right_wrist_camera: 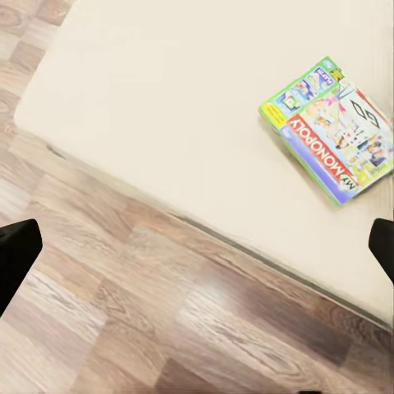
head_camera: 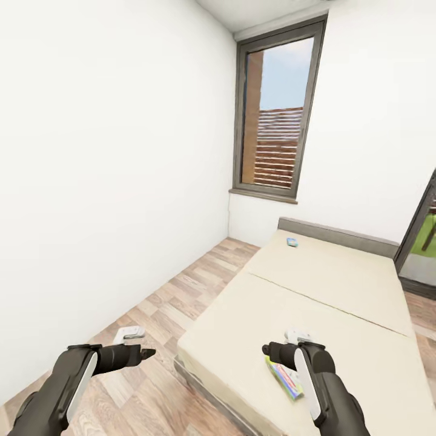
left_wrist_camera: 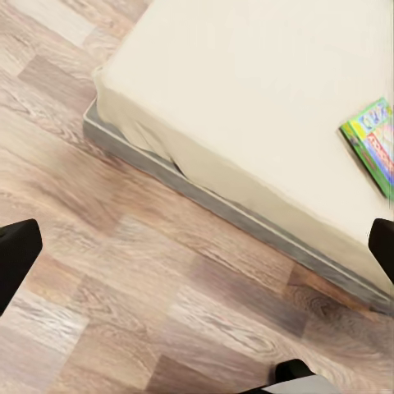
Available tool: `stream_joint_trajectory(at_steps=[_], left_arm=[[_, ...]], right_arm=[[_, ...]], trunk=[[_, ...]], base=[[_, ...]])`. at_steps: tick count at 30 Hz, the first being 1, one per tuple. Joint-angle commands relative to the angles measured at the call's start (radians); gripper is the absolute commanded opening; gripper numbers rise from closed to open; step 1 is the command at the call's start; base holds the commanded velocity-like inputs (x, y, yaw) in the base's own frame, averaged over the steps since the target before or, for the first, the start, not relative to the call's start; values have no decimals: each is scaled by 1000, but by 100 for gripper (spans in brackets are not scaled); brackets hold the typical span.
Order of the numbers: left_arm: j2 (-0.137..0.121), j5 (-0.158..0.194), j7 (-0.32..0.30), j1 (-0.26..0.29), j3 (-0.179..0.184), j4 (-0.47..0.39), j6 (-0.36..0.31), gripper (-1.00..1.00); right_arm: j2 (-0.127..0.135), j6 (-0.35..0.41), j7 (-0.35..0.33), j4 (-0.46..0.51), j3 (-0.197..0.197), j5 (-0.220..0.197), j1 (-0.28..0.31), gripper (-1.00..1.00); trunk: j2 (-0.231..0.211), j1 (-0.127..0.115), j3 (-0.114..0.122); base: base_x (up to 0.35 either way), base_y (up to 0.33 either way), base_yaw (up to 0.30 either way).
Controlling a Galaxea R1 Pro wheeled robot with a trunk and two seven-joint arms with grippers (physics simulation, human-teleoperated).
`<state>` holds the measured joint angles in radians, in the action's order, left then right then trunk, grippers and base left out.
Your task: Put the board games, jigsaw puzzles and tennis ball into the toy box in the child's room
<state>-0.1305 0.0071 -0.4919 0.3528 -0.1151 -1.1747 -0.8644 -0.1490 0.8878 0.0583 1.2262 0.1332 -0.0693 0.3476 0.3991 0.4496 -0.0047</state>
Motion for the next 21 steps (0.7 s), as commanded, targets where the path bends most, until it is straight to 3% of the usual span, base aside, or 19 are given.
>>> stream_joint_trajectory(at_steps=[1, 21], left_arm=[[0, 1, -4, 0, -2, -1, -6, 100], [1, -4, -2, 0, -1, 0, -1, 100]], right_arm=[[-1, 3, 6, -3, 1, -7, 1, 100], [0, -26, 6, -43, 2, -7, 1, 100]], trunk=[[1, 0, -1], [1, 0, -1]], base=[[-12, 4, -286], [-15, 24, -286]])
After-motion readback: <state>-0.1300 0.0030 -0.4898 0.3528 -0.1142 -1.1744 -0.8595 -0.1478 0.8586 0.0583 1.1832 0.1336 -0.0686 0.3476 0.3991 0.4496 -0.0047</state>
